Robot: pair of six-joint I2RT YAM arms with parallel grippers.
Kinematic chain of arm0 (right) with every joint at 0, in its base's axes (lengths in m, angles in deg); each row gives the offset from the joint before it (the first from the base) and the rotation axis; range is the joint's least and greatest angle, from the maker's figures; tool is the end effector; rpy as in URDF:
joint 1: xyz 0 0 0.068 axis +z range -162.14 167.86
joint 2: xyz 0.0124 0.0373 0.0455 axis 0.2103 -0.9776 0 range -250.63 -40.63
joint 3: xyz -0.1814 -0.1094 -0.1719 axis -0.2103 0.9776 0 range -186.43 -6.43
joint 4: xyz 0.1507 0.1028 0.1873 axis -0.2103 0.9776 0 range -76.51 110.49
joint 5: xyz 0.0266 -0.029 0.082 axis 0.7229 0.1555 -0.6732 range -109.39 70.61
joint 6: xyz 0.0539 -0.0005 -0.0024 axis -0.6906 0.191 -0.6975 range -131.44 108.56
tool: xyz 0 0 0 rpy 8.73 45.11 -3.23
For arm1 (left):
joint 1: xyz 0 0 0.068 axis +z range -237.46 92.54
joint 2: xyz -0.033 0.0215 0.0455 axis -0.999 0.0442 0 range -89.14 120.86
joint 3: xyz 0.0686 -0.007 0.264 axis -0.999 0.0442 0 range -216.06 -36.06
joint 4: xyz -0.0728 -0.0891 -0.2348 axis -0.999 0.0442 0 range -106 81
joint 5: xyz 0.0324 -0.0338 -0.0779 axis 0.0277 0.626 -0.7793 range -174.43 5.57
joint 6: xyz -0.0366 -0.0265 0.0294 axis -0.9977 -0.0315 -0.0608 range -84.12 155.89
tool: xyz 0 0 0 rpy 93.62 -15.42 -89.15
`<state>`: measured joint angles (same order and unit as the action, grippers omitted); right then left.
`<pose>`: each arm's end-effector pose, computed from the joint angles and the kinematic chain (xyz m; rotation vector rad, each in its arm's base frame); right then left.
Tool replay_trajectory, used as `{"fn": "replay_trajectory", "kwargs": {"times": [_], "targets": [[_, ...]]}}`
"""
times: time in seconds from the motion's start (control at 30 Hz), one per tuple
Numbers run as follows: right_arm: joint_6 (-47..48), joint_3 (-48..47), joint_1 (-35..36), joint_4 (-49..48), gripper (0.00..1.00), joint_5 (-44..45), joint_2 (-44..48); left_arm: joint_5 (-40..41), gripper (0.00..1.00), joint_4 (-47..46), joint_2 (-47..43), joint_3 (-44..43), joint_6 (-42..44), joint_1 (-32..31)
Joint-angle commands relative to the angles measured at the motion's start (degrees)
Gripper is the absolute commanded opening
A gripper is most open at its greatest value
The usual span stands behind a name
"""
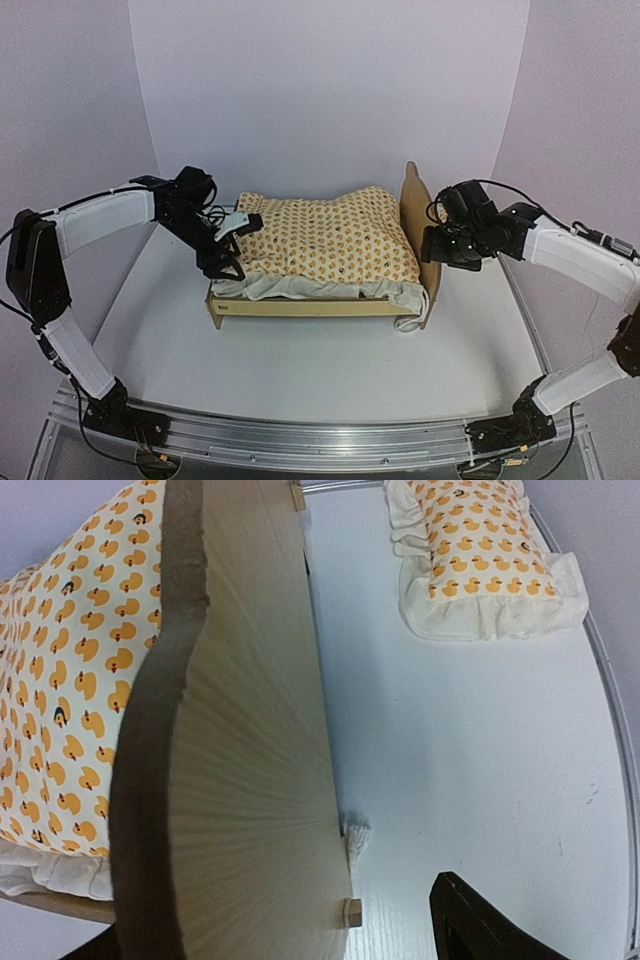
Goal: Set up the pet bed
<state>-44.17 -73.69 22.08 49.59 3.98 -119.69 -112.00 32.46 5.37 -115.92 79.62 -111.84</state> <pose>0.2507 0.1533 0.3020 0.1541 2.3167 0.0921 0.3035 -0.1556 0.2786 1.5560 2.0341 -0.5154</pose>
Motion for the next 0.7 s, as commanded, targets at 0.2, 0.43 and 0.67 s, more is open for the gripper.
{"fn": "replay_trajectory", "kwargs": {"times": [0.2,0.43,0.67], "targets": [[6.30,-19.67,-0.01,12.05,0.85,7.70,4.53,21.35,0.64,-6.26,4.76,2.18,2.62,-4.08],[16.05,-36.24,4.02,12.47,0.81,-0.06,-3.58,19.06,0.01,-2.72,4.35,-0.24,1.44,-4.29],[28.19,-47.47,14.26,4.02,0.77,-25.98,-17.34,12.44,0.00,7.19,2.66,-15.26,-3.16,-4.19]]}}
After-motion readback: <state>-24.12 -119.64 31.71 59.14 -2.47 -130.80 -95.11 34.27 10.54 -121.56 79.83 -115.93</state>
